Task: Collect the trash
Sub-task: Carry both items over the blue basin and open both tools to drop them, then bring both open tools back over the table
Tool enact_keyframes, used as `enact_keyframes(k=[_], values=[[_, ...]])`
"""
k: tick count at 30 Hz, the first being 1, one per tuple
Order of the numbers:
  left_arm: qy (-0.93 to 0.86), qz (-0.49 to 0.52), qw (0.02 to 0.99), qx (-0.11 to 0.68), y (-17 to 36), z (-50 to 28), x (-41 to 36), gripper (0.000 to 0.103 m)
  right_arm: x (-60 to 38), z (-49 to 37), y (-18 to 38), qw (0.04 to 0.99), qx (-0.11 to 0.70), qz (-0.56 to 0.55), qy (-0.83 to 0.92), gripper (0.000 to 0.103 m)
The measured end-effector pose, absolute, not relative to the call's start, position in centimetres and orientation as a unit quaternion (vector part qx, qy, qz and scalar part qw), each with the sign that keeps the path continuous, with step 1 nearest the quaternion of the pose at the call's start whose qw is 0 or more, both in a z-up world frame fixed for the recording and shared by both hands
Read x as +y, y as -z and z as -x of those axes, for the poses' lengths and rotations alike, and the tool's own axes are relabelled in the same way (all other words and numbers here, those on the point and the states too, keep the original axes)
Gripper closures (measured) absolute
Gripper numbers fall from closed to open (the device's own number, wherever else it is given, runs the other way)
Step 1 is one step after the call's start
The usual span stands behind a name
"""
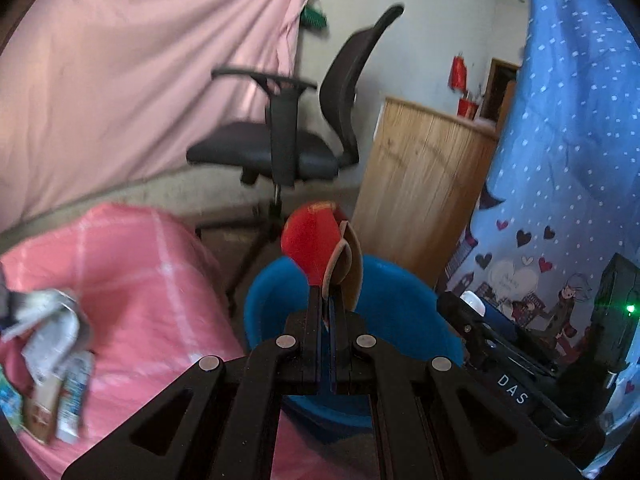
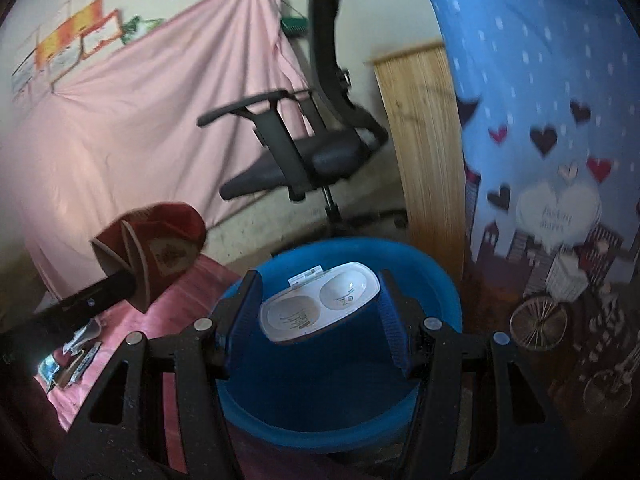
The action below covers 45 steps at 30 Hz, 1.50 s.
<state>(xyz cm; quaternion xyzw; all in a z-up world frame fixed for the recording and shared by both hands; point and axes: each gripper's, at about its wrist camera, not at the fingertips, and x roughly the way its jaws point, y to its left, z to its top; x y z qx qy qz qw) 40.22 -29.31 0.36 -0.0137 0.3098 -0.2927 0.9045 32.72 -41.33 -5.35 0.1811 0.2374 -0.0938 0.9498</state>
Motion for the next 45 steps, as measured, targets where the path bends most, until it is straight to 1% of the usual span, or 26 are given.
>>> enact_keyframes(k=[4, 11, 14, 16, 20, 22, 24, 27, 29, 30, 31, 32, 34, 35, 36, 37, 39, 41, 45], values=[[0.295, 0.018, 0.892, 0.341, 0.5, -41.1, -29.8, 0.102, -42.2, -33.3, 6.2, 0.942, 0.256, -0.199, 0.091, 0.021], [0.287, 0.025, 0.887, 0.361, 1.2, -41.6, -29.8, 0.100, -42.4, -33.6, 7.1, 0.934, 0.272, -0.215, 0.082, 0.020], [0.283, 0.025, 0.887, 0.364, 1.5, -41.6, -29.8, 0.094, -42.5, -33.8, 7.0, 0.935, 0.271, -0.215, 0.083, 0.019], [0.283, 0.028, 0.886, 0.366, 1.5, -41.5, -29.7, 0.088, -42.5, -33.7, 6.8, 0.936, 0.265, -0.215, 0.083, 0.018], [0.280, 0.033, 0.891, 0.355, 1.2, -41.1, -29.3, 0.083, -42.1, -33.5, 6.0, 0.941, 0.253, -0.209, 0.080, 0.013], [0.277, 0.035, 0.896, 0.345, 0.9, -40.7, -29.0, 0.073, -41.8, -33.1, 5.3, 0.947, 0.239, -0.202, 0.078, 0.011], [0.271, 0.043, 0.903, 0.330, 0.5, -40.2, -28.3, 0.066, -41.3, -32.6, 4.5, 0.953, 0.223, -0.190, 0.078, 0.006], [0.257, 0.057, 0.916, 0.301, -0.6, -39.3, -26.7, 0.062, -40.7, -32.0, 3.4, 0.960, 0.197, -0.185, 0.072, 0.001], [0.245, 0.062, 0.925, 0.283, -1.1, -38.7, -25.6, 0.058, -40.2, -31.3, 2.6, 0.965, 0.176, -0.182, 0.066, 0.000], [0.237, 0.064, 0.930, 0.274, -1.5, -38.3, -25.0, 0.054, -39.9, -31.1, 2.1, 0.968, 0.165, -0.179, 0.063, 0.000], [0.228, 0.066, 0.935, 0.263, -1.8, -38.0, -24.2, 0.048, -39.5, -30.9, 1.7, 0.970, 0.154, -0.176, 0.060, 0.000], [0.217, 0.067, 0.941, 0.250, -2.2, -37.5, -23.4, 0.045, -39.1, -30.6, 1.2, 0.973, 0.143, -0.172, 0.058, 0.000], [0.199, 0.071, 0.950, 0.229, -2.8, -36.7, -22.0, 0.035, -38.2, -30.1, 0.4, 0.977, 0.125, -0.162, 0.051, 0.000], [0.189, 0.072, 0.955, 0.218, -3.2, -36.2, -21.2, 0.032, -37.7, -30.0, 0.1, 0.979, 0.116, -0.158, 0.048, 0.000], [0.178, 0.073, 0.959, 0.209, -3.4, -35.8, -20.4, 0.024, -37.1, -29.7, -0.3, 0.982, 0.106, -0.152, 0.044, 0.000], [0.166, 0.073, 0.963, 0.200, -3.7, -35.3, -19.6, 0.014, -36.5, -29.6, -0.6, 0.984, 0.097, -0.145, 0.039, 0.000], [0.144, 0.074, 0.970, 0.183, -3.9, -34.5, -18.2, 0.002, -35.4, -29.4, -1.2, 0.986, 0.087, -0.139, 0.028, 0.000], [0.116, 0.078, 0.978, 0.155, -4.2, -33.3, -16.6, 0.002, -34.5, -29.4, -1.5, 0.987, 0.082, -0.135, 0.016, 0.000], [0.075, 0.071, 0.985, 0.138, -4.6, -31.8, -13.9, 0.002, -31.8, -29.3, -2.2, 0.992, 0.077, -0.100, 0.008, 0.000]])
